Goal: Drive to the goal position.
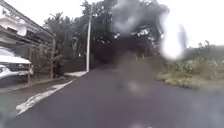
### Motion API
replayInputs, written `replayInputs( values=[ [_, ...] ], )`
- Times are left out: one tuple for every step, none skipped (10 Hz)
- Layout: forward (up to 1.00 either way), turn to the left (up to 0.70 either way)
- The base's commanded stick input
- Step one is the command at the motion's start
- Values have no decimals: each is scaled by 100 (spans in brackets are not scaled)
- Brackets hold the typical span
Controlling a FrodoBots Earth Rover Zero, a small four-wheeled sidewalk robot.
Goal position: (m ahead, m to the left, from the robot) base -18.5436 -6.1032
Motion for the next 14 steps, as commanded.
replayInputs(
  values=[
    [70, 0],
    [70, 0],
    [70, 0],
    [70, 0],
    [70, 0],
    [70, 0],
    [70, 0],
    [70, 0],
    [70, 0],
    [70, 0],
    [70, 0],
    [70, 0],
    [70, 0],
    [70, 0]
  ],
)
